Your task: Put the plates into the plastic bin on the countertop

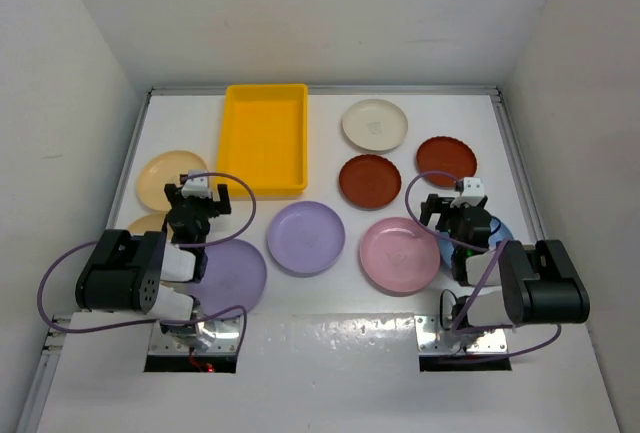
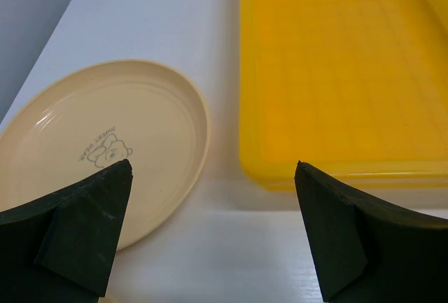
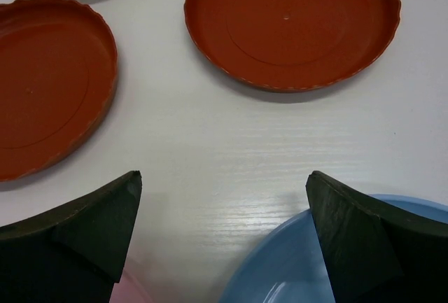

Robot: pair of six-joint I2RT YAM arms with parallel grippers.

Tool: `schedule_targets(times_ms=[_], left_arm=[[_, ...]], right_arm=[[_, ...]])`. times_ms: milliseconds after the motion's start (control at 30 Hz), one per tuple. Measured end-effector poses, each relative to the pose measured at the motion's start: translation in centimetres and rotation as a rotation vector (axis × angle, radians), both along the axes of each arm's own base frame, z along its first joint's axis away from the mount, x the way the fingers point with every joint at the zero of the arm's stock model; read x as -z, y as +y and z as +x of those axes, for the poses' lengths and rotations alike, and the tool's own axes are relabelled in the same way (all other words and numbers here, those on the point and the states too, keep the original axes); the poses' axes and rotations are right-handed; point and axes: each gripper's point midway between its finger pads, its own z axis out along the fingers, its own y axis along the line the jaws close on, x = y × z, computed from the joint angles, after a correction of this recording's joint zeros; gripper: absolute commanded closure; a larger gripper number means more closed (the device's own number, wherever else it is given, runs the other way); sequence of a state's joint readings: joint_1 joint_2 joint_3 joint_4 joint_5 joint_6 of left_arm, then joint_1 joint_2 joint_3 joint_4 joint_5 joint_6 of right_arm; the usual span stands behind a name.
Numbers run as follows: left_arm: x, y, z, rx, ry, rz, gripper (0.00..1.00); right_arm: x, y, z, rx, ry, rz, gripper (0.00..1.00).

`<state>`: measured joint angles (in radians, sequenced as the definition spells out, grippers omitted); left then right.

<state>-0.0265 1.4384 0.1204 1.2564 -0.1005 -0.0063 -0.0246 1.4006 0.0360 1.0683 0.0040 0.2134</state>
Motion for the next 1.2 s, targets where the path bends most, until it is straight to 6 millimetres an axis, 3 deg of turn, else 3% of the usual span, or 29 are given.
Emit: schedule_targets(times_ms=[200,300,367,400,467,567,600,667,733,800,833,867,900,933,967,1000,1033,1100,1200], left_arm=[[0.0,0.0,0.0,0.000,-0.001,0.000,0.00],[-0.4,0.1,-0.3,-0.006,0.014,-0.007,0.00],[-2.3,-0.1,-0.1,0.019,0.011,0.010,0.00],[-4.1,-0.2,0.1,0.034,-0.011,0.023,0.00],[-9.8,-0.6,0.1,0.063,-0.112,0.037,0.00],[-18.0,-1.2,-2.3,0.094,-0.297,0.072,0.00],[-19.9,-1.2,-3.0,0.091,-0.331,0.079,0.00],[-24.8,-0.8,-3.8,0.056,-0.405,0.074,0.00],[-28.6,0.5,-2.8,-0.015,-0.367,0.061,0.00],[-32.3,2.1,0.0,-0.086,-0.309,0.062,0.00],[-33.7,3.1,1.8,-0.115,-0.257,0.065,0.02],[-34.9,4.5,3.8,-0.147,-0.208,0.073,0.07],[-35.3,5.7,6.0,-0.151,-0.158,0.081,0.17],[-35.6,7.2,7.6,-0.155,-0.113,0.085,0.22],[-34.5,9.0,9.3,-0.159,-0.037,0.087,0.26],[-32.1,9.6,10.6,-0.123,0.062,0.077,0.28],[-29.4,12.6,12.8,-0.138,0.160,0.056,0.28],[-23.3,16.2,14.6,-0.134,0.345,-0.013,0.23],[-13.4,21.2,13.8,-0.178,0.610,-0.147,0.20]], right_arm=[[-0.7,0.7,-0.4,-0.046,0.028,-0.006,0.00],[-4.1,1.5,1.5,-0.108,-0.007,-0.034,0.00],[-7.1,2.3,2.9,-0.160,-0.049,-0.072,0.00],[-8.8,2.8,3.6,-0.190,-0.070,-0.101,0.00],[-13.9,3.8,5.4,-0.245,-0.143,-0.169,0.00],[-22.4,5.4,7.3,-0.317,-0.271,-0.292,0.00],[-25.5,6.0,7.7,-0.336,-0.316,-0.339,0.00],[-30.1,7.0,8.0,-0.344,-0.395,-0.389,0.00],[-33.4,7.5,8.3,-0.306,-0.446,-0.359,0.00],[-35.1,7.0,9.0,-0.242,-0.453,-0.272,0.00],[-35.5,6.8,9.5,-0.226,-0.443,-0.228,0.04],[-35.4,6.6,10.1,-0.223,-0.423,-0.202,0.15],[-35.2,6.8,10.8,-0.244,-0.398,-0.173,0.35],[-34.8,7.1,11.5,-0.263,-0.376,-0.153,0.45],[-34.0,7.5,12.2,-0.284,-0.340,-0.119,0.53],[-32.9,8.2,12.8,-0.302,-0.295,-0.078,0.52],[-31.8,8.7,13.2,-0.315,-0.253,-0.042,0.42],[-28.9,9.9,13.9,-0.335,-0.139,0.029,0.23],[-25.2,11.2,14.1,-0.344,0.005,0.077,0.22]])
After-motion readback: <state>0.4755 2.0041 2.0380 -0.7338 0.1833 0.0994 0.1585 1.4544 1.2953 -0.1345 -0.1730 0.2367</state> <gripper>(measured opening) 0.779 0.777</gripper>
